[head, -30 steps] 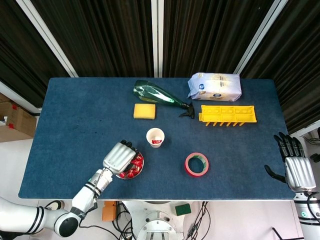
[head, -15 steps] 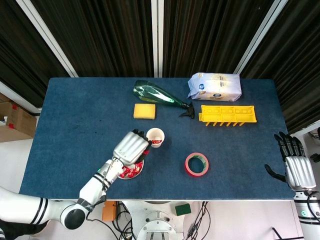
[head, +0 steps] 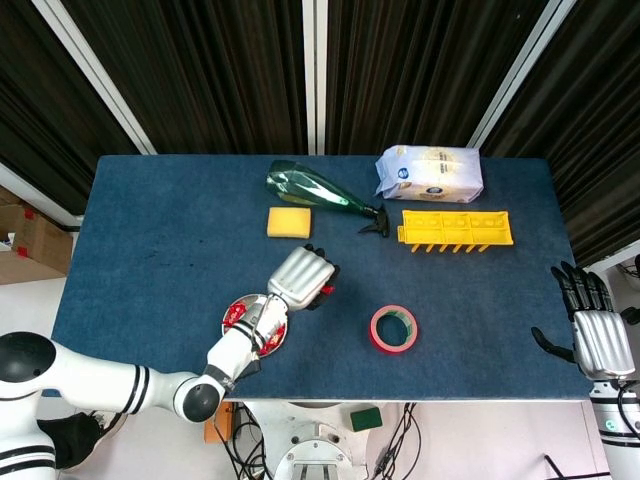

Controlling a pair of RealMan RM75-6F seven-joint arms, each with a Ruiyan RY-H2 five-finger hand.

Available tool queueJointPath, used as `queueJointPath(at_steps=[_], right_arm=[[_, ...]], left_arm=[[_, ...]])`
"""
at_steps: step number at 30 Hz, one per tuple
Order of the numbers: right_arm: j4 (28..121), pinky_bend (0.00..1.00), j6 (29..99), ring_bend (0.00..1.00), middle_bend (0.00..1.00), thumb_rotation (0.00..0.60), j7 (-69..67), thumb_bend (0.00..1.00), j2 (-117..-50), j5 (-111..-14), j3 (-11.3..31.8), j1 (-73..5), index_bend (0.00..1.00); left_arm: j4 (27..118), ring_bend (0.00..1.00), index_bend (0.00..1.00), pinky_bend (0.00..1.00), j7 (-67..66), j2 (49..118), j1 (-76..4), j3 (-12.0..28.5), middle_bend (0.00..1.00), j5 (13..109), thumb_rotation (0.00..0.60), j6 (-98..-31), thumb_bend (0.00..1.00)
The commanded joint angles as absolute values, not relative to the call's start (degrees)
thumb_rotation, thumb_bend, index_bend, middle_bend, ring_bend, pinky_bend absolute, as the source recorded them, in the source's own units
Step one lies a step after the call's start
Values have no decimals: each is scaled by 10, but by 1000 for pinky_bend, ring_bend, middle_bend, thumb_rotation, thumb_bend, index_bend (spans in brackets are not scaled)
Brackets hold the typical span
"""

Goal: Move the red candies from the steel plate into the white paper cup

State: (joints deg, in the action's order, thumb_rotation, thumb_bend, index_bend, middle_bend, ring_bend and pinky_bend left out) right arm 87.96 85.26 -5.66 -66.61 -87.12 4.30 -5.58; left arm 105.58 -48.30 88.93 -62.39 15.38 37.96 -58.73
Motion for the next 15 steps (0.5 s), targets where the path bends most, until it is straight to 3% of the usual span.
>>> queueJointPath(at_steps=[1,15], right_arm=[[880,0,853,0,3,600,-57,227,-666,-871,43,-56,0],[880,0,862,0,5,600,-55,227,-667,-873,44,-53,0]], left_arm=[[1035,330,611,328,-468,902,-634,153,591,379,600,-581,365],[977,326,611,316,-423,914,-640,130,585,389,600,-568,365]])
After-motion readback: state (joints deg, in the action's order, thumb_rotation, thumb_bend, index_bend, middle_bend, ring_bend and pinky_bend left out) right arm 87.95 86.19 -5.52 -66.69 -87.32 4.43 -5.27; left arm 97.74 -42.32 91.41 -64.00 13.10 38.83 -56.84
